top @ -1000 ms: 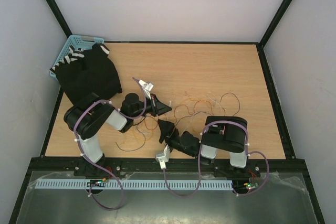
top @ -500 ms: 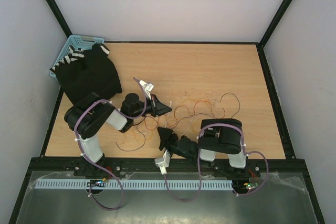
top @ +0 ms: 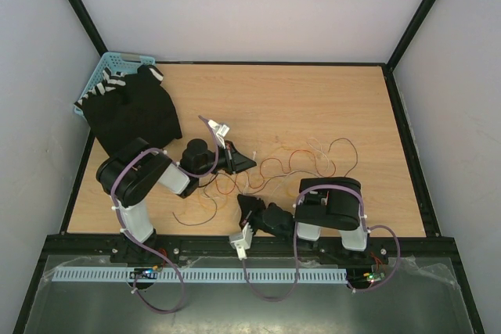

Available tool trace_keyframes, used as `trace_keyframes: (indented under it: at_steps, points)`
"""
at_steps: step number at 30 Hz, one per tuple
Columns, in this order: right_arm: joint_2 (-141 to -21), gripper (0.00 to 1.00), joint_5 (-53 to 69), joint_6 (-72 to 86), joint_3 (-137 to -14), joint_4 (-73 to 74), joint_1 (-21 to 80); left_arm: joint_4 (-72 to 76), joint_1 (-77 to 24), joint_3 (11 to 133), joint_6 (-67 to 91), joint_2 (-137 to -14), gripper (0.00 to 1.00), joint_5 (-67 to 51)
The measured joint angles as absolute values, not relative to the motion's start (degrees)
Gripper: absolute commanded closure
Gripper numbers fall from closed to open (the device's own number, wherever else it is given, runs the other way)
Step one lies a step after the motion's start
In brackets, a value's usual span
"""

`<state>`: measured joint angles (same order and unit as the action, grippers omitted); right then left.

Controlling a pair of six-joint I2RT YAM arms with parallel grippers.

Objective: Zip-tie the wires
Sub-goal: Tie the cable at the center of the board.

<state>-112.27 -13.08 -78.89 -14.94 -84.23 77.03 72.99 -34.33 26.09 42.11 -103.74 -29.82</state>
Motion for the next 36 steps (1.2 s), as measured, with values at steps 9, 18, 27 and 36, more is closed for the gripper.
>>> trace_keyframes:
  at_steps: [9, 18, 27, 36]
  points:
    - [-101.5, 1.0, -10.4, -61.7, -19.3, -69.2, 75.6, 73.0, -34.3, 26.1, 42.0, -103.7, 1.0, -30.4]
    - [-89.8, 1.0, 5.9, -39.5, -20.2, -51.7, 66.2, 73.0, -33.7, 26.1, 40.3, -103.3, 1.0, -33.5]
    - [-87.2, 1.0, 18.5, -23.6, -20.7, -45.2, 58.0, 72.9, -33.7, 24.9, 36.4, -100.8, 1.0, -35.6]
    - [-84.7, 1.0, 25.9, -11.2, -20.0, -45.8, 53.0, 73.0, -33.7, 22.1, 31.4, -97.1, 1.0, -36.2]
